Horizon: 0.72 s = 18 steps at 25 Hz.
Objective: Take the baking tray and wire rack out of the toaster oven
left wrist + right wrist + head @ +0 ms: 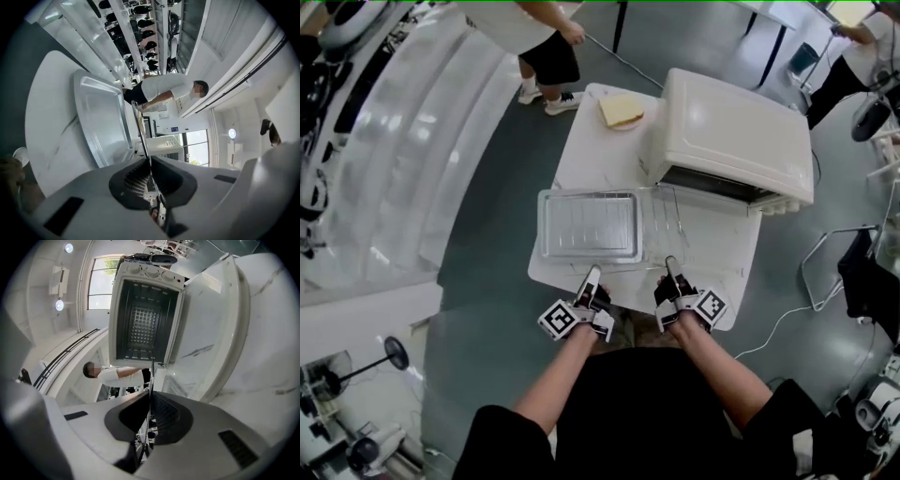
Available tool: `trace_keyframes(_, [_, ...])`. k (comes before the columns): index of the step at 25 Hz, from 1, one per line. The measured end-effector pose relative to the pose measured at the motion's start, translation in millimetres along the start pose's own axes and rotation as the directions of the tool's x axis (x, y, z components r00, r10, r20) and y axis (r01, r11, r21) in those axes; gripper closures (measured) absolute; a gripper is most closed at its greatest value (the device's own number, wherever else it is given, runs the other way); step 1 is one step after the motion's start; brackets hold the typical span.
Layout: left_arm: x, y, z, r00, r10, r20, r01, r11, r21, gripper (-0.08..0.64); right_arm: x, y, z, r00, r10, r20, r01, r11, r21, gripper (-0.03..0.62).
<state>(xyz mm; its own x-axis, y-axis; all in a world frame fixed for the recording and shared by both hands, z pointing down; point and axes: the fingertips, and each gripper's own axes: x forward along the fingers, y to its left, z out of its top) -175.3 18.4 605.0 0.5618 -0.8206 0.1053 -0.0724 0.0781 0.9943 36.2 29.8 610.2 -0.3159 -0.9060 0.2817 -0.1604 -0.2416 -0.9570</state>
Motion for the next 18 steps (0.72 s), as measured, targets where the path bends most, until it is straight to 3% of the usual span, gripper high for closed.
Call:
trace_keyframes(9, [-23,35,73,0.999,0.031,0.023,-0.032,0.999,0.023,0.534,47,-14,-68,0.997,-0.063,-0.053,0.062,0.998,-0.017,0.554])
trace_keyframes(18, [-17,74,95,0.995,0.09,-0.038,-0.09,0.996,-0.008,0.534,68,-40,-88,0.984,-0.168,-0.056,0.167,0.986,-0.015,0.552])
